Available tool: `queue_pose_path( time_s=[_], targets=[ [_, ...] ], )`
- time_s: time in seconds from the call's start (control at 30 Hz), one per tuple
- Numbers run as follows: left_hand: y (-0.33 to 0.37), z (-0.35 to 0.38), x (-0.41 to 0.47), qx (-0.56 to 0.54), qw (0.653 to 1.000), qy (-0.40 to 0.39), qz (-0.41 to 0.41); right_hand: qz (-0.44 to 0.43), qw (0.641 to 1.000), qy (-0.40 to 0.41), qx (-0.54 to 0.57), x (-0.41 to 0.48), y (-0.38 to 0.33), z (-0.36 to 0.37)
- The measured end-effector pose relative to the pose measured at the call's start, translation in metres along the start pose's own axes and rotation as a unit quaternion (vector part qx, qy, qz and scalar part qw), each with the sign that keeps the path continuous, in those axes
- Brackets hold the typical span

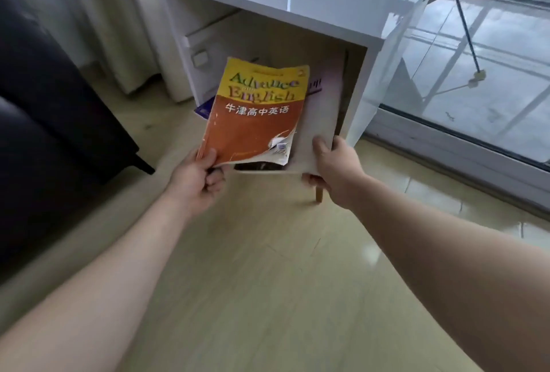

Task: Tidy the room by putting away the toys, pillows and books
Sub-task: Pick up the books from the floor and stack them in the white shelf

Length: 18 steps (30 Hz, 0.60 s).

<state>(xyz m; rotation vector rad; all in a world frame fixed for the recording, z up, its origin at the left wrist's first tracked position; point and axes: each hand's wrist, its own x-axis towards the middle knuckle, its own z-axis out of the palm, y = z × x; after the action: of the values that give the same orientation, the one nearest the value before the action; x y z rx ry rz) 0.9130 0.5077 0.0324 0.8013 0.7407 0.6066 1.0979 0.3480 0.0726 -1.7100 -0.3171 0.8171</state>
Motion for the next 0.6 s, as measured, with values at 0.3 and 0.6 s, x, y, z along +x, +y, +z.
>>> queue_pose_path(
  time_s=[0.3, 0.6],
  targets=[
    [-0.008, 0.054, 0.084, 0.19, 0.979, -0.049, -0.054, 0.194, 0.98, 0.036, 0.04, 0.01, 0.063, -0.001],
    [-0.019, 0.054, 0.107, 0.431, 0.899, 0.076, -0.015, 0.196, 0.98, 0.012, 0.002, 0.009, 0.081, -0.037]
  ],
)
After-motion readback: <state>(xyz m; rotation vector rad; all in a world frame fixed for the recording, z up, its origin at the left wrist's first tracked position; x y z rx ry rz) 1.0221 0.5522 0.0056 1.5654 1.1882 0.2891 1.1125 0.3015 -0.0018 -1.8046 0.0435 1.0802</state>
